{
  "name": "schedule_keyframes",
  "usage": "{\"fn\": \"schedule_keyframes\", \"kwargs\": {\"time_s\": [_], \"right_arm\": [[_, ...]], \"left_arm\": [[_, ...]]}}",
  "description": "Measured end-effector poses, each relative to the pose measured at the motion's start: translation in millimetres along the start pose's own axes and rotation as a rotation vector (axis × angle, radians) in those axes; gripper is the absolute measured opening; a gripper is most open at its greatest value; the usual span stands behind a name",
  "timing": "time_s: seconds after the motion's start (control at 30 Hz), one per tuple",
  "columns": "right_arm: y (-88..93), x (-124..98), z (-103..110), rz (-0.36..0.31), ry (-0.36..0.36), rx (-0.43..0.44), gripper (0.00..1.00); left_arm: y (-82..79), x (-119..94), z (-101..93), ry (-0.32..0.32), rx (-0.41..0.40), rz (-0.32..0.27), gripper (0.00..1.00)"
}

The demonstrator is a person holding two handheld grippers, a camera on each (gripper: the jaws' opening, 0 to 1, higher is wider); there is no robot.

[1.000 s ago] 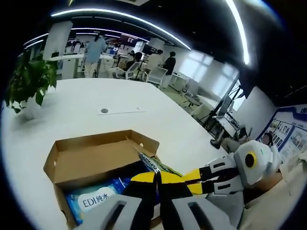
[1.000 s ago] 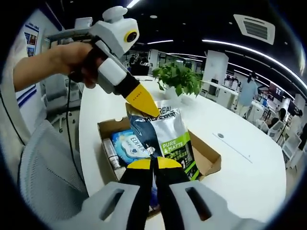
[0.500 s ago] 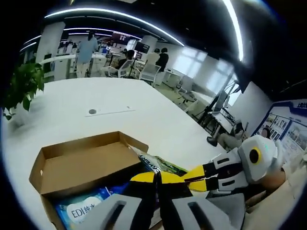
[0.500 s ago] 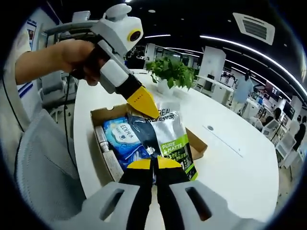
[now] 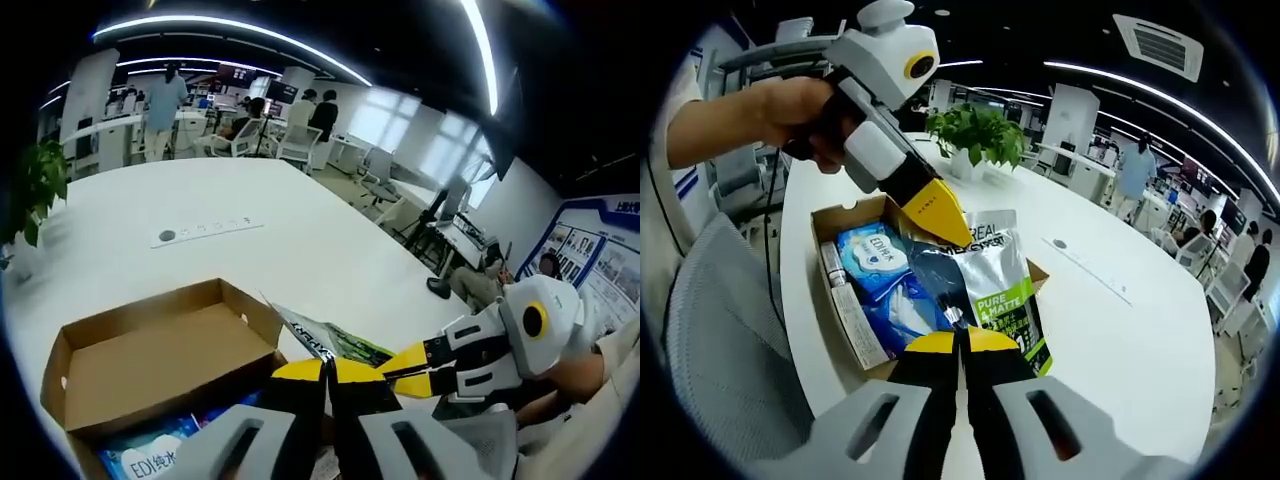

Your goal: Operate the shoe box by opening the lid, removing the specified soft item, and placing it in the target area until the item is outside and the box remains undamaged.

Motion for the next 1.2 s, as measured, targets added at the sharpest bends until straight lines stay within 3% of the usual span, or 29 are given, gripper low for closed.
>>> {"fn": "schedule_keyframes", "kwargs": {"time_s": [0.7,1.2], "right_arm": [[54.8,2.6,-17.3,0.046,0.015,0.073,0.0],[81.0,22.7,-30.5,0.04,-0.029,0.089,0.0]], "left_arm": [[4.9,66.3,-7.7,-0.001,0.069,0.139,0.01],[9.1,92.5,2.6,-0.055,0.097,0.207,0.02]]}}
Point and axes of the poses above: the point that each gripper's makers call its tool centre point, and the gripper's own axes: x roughly forward along the fingers, z roughly to its left, y roughly out of its underside, the point moved 10 cm from there along -x, roughly backward along the fingers, and after that the axes turned 6 degrees about -x, right-handed, at the moved point
